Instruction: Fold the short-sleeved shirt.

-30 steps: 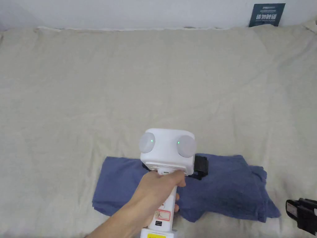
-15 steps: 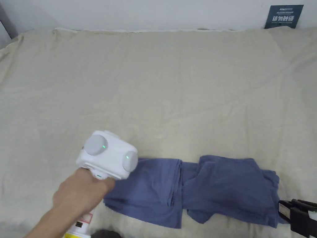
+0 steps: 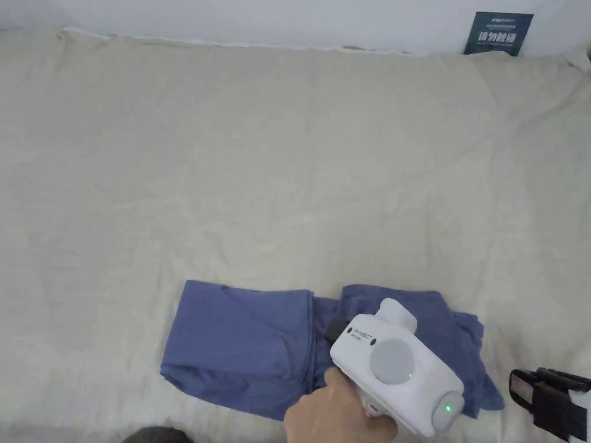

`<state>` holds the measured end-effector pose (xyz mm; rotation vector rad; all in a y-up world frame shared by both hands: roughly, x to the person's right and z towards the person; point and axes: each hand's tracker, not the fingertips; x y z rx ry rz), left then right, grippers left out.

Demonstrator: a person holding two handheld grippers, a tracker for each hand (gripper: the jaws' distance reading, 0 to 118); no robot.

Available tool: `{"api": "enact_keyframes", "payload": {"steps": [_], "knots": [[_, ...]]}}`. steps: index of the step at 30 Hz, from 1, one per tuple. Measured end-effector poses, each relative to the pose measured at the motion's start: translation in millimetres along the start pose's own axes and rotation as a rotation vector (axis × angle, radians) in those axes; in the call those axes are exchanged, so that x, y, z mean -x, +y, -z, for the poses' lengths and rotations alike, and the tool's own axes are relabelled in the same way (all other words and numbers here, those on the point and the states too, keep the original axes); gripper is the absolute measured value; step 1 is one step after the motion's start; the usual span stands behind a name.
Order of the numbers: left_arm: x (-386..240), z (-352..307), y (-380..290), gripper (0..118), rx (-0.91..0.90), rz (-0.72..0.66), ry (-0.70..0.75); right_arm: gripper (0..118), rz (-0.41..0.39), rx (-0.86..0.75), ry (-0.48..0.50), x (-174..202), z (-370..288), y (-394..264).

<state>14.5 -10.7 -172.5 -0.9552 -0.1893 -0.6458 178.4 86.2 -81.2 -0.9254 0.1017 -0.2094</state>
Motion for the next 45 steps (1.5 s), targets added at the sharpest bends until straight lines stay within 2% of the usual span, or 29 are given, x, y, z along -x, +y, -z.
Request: {"api": "enact_keyframes", "payload": {"steps": [2, 4, 7, 9, 11, 14, 20, 23, 24, 25, 31, 35, 38, 39, 40, 41, 43, 44, 45], "knots": [[46, -5, 1, 0, 0.016, -0.176, -0.2, 0, 0.004, 0.002, -0.006, 1, -1, 1], [103, -1, -5, 0, 0.047, -0.311, -0.336, 0, 0.002, 0.0, 0.001, 3, -2, 2], [204, 16, -42, 0, 0.087, -0.559, -0.565, 0, -0.007, 0.003, 0.008, 11, 3, 6], [263, 38, -75, 0, 0.128, -0.705, -0.621, 0, -0.019, 0.009, 0.011, 19, 8, 8], [307, 55, -106, 0, 0.125, -0.816, -0.569, 0, -0.026, 0.019, 0.018, 25, 15, 10], [346, 76, -137, 0, 0.127, -0.869, -0.596, 0, -0.032, 0.026, 0.021, 33, 24, 11], [352, 97, -154, 3, 0.084, -0.866, -0.826, 0, -0.038, 0.055, 0.015, 48, 32, 15], [349, 98, -154, 91, 0.073, -0.925, -0.922, 0, -0.041, 0.056, 0.011, 48, 30, 16], [347, 100, -153, 116, 0.076, -0.941, -0.934, 0, -0.037, 0.056, 0.011, 44, 30, 18], [346, 101, -152, 118, 0.062, -0.953, -0.941, 0, -0.032, 0.057, 0.01, 42, 29, 18], [348, 100, -149, 118, 0.061, -0.966, -0.954, 0, -0.011, 0.053, -0.002, 35, 24, 17], [345, 109, -153, 118, 0.077, -0.972, -1.104, 0, 0.014, 0.053, 0.002, 25, 24, 16], [344, 116, -155, 118, 0.068, -1.028, -1.218, 0, 0.024, 0.056, -0.004, 28, 23, 12], [344, 114, -156, 114, 0.071, -1.039, -1.262, 0, 0.024, 0.057, -0.001, 29, 23, 11], [341, 116, -157, 105, 0.078, -1.053, -1.315, 0, 0.026, 0.06, 0.002, 31, 23, 10], [336, 117, -156, 105, 0.097, -1.036, -1.31, 0, 0.024, 0.064, 0.004, 33, 24, 9], [332, 114, -155, 92, 0.112, -0.978, -1.25, 0, 0.015, 0.068, 0.007, 35, 24, 9], [329, 113, -153, 59, 0.127, -0.953, -1.192, 0, 0.013, 0.068, 0.007, 36, 23, 9], [321, 113, -151, 11, 0.153, -0.902, -1.086, 0, 0.011, 0.068, 0.009, 36, 23, 9]]}}
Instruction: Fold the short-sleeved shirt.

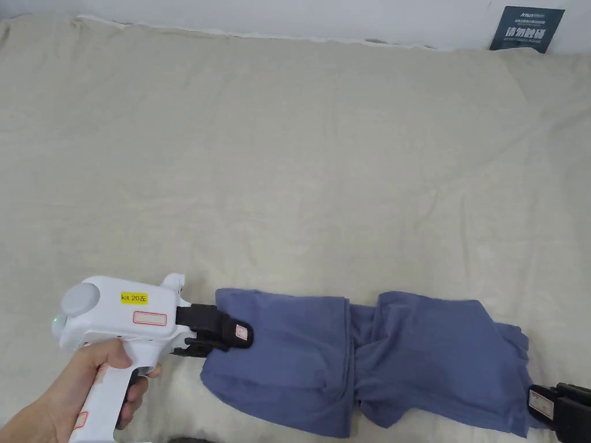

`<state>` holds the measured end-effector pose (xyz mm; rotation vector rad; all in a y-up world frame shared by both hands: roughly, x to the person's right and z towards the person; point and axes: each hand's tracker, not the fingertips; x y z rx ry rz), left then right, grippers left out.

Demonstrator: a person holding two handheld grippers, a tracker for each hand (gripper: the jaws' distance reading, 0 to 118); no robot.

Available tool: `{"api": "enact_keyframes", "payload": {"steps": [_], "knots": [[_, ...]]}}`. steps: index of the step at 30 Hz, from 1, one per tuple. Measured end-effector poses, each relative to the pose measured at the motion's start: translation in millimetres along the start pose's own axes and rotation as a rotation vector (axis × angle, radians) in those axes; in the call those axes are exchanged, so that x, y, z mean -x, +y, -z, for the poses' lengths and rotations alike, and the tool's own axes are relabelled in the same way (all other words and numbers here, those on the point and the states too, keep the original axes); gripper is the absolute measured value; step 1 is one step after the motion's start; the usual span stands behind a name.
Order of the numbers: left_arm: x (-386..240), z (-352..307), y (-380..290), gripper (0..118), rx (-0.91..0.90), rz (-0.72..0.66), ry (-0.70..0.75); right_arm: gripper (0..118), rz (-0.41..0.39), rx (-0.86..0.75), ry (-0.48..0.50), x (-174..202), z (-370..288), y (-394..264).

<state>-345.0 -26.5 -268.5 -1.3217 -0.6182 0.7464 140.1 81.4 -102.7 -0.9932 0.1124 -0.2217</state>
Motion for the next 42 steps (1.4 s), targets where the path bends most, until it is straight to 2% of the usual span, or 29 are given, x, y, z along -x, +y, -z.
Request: {"api": "enact_keyframes", "payload": {"steps": [1, 2, 10, 14, 17, 19, 21, 23, 25, 31, 34, 42], "knots": [[0, 3, -2, 11, 0.009, -0.005, 0.001, 0, -0.001, -0.001, 0.003, 0, 0, 1], [6, -1, 1, 11, 0.004, -0.038, -0.075, 0, -0.001, -0.002, 0.003, 1, -1, 1], [-15, -32, 8, 11, -0.037, 0.002, 0.155, 0, 0.004, -0.035, 0.008, 0, -9, 4], [-15, -72, 9, 11, -0.089, 0.001, 0.213, 0, 0.007, -0.04, 0.019, -1, -12, 3], [-28, -106, 8, 11, -0.156, 0.042, 0.378, 0, 0.004, -0.041, 0.025, -3, -13, 2], [-46, -119, 5, 11, -0.21, 0.019, 0.451, 0, 0.002, -0.042, 0.031, -4, -13, 2], [-76, -115, -2, 11, -0.198, 0.109, 0.534, 0, 0.003, -0.043, 0.037, -5, -12, 3], [-107, -103, -8, 11, -0.171, 0.141, 0.641, 0, 0.007, -0.047, 0.04, -6, -11, 2], [-142, -87, -18, 11, -0.174, 0.228, 0.731, 0, 0.005, -0.062, 0.027, -7, -14, 1], [-220, -26, -46, 11, -0.149, 0.372, 0.79, 0, -0.007, -0.124, 0.006, -15, -31, -3], [-242, 17, -55, 11, -0.13, 0.438, 0.856, 0, -0.026, -0.152, -0.052, -20, -37, -4], [-266, 165, -88, 11, -0.016, 0.603, 1.015, 0, -0.016, -0.19, -0.069, -44, -48, -2]]}}
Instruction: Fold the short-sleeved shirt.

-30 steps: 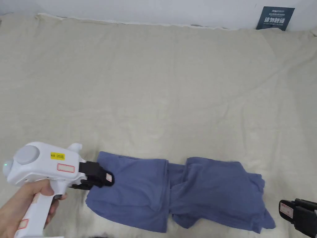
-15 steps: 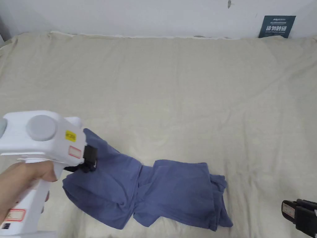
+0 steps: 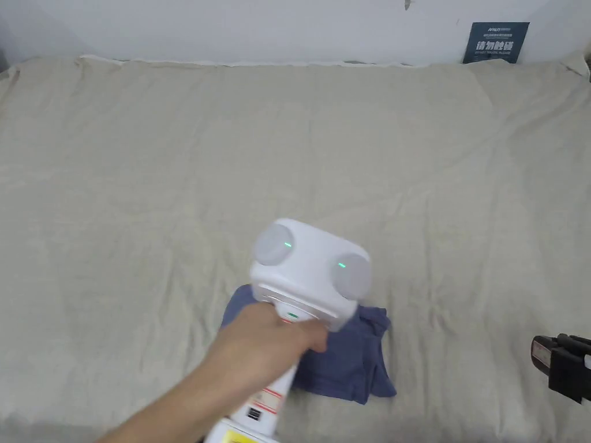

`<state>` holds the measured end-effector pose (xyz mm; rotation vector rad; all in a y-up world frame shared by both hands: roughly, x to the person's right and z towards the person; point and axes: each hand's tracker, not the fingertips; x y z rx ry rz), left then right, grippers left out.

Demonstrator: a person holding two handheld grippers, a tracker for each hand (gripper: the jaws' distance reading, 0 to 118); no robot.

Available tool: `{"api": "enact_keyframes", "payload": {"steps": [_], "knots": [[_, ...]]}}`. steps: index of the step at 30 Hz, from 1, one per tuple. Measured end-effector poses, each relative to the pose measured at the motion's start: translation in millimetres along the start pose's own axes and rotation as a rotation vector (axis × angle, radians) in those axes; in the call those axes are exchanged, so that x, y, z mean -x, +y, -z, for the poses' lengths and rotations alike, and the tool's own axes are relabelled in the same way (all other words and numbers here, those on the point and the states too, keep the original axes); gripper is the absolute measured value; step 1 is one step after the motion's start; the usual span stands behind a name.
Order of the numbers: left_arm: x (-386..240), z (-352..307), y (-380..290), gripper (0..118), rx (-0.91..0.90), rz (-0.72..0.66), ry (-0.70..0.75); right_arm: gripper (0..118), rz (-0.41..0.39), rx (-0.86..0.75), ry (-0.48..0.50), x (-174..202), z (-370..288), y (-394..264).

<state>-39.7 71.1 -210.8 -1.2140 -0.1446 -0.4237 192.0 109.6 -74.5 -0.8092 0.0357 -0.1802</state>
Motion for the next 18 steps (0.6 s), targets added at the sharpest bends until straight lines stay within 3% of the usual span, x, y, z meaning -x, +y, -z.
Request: {"api": "enact_keyframes", "payload": {"steps": [1, 2, 3, 4, 6, 8, 11, 12, 14, 16, 17, 18], "knots": [[-20, 10, 1, 17, -0.001, 0.011, 0.008, 0, 0.003, -0.001, 0.0, 0, -1, 1], [-35, 17, 3, 41, -0.003, -0.008, -0.016, 0, 0.009, -0.003, -0.003, -1, -2, 0], [-51, 24, 6, 93, -0.015, -0.012, -0.087, 0, 0.015, -0.003, -0.002, -3, -1, 0], [-70, 29, 8, 118, -0.016, -0.01, -0.17, 0, 0.022, 0.002, -0.003, -5, -1, -1], [-89, 22, 6, 110, -0.035, 0.029, -0.216, 0, 0.027, 0.012, -0.013, -5, -1, -3], [-93, 5, 1, 110, -0.063, -0.011, -0.246, 0, 0.021, 0.017, -0.021, -7, -3, -4], [-68, -24, -8, 109, -0.07, -0.02, -0.266, 0, 0.022, 0.019, -0.03, -10, -3, -3], [-48, -25, -13, 102, -0.08, -0.067, -0.269, 0, 0.024, 0.019, -0.032, -10, -3, -2], [-9, -37, -22, 70, -0.129, -0.149, -0.202, 0, 0.031, 0.015, -0.025, -11, -2, -1], [32, -32, -30, 46, -0.151, -0.174, -0.047, 0, 0.041, 0.019, -0.006, -11, 0, -1], [44, -22, -33, 0, -0.148, -0.182, 0.076, 0, 0.042, 0.021, 0.003, -12, 1, -1], [63, -11, -33, 0, -0.17, -0.203, 0.179, 0, 0.041, 0.022, 0.011, -13, 2, -1]]}}
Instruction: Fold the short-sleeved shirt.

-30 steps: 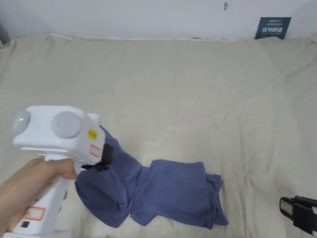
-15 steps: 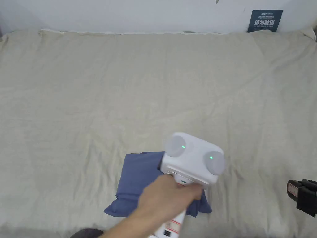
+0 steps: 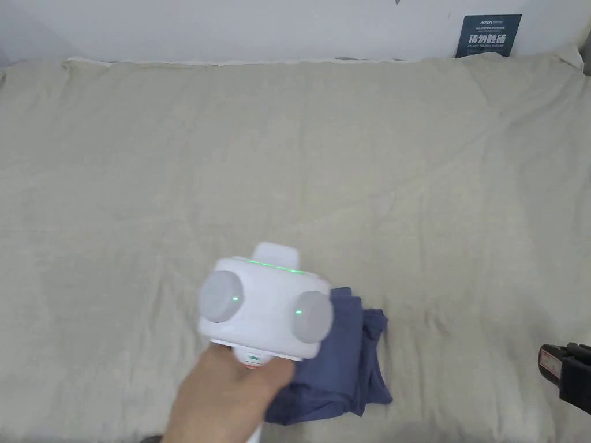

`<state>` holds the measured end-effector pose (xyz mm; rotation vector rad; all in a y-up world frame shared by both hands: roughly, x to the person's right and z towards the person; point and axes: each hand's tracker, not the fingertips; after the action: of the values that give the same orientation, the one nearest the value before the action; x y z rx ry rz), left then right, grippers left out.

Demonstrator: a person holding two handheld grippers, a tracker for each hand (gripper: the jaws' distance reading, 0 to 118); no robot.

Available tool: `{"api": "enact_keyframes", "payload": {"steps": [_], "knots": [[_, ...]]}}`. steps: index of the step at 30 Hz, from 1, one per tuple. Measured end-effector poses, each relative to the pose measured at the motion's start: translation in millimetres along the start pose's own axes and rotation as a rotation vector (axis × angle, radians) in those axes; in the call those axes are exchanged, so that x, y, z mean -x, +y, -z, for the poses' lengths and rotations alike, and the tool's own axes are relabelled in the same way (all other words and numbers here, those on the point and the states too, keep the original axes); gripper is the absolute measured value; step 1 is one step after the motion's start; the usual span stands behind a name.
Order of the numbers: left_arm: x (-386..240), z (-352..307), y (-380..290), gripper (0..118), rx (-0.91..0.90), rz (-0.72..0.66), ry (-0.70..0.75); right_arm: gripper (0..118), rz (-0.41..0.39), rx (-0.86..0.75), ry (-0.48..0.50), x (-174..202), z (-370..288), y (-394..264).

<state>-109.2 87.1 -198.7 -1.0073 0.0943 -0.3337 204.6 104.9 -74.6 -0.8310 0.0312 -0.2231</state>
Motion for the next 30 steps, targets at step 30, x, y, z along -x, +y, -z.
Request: {"api": "enact_keyframes", "payload": {"steps": [30], "knots": [[79, 78, 27, 8, 0.159, -0.292, -0.779, 0, 0.038, 0.149, 0.336, 85, 91, 26]]}}
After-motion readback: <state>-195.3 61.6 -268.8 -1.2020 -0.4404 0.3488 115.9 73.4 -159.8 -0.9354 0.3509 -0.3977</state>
